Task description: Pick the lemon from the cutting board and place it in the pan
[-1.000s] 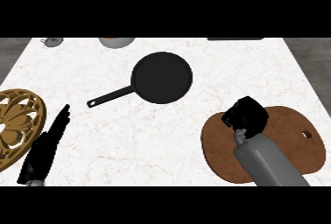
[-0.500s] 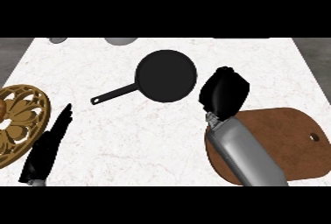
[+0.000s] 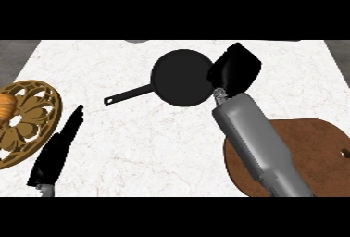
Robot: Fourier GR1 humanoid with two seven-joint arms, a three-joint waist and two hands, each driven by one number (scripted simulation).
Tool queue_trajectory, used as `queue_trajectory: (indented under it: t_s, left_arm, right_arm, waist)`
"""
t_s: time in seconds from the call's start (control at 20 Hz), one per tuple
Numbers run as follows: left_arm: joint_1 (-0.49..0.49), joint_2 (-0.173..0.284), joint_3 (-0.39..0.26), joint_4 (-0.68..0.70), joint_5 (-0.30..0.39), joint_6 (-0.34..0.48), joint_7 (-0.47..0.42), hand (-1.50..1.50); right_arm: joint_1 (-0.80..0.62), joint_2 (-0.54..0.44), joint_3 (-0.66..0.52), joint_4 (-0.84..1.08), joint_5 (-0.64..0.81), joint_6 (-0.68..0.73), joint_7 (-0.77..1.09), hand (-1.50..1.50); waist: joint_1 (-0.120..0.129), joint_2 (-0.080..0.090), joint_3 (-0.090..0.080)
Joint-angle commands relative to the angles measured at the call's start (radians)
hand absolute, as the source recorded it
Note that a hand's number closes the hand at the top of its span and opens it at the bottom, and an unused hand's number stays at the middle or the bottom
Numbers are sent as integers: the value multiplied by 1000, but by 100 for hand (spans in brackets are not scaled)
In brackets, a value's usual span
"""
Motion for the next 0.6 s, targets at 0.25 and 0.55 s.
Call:
queue_trajectory:
  t_s: [0.25,0.55]
  left_arm:
    - [-40,-13,-20,-23,-16,-1,28,0]
    - [-50,-32,-51,-10,-35,-5,10,0]
  right_arm:
    - [-105,17,-202,330,-131,-261,19,150]
    - [-195,17,-313,581,-207,-211,-145,150]
  waist:
    - [39,16,2]
    - [58,31,2]
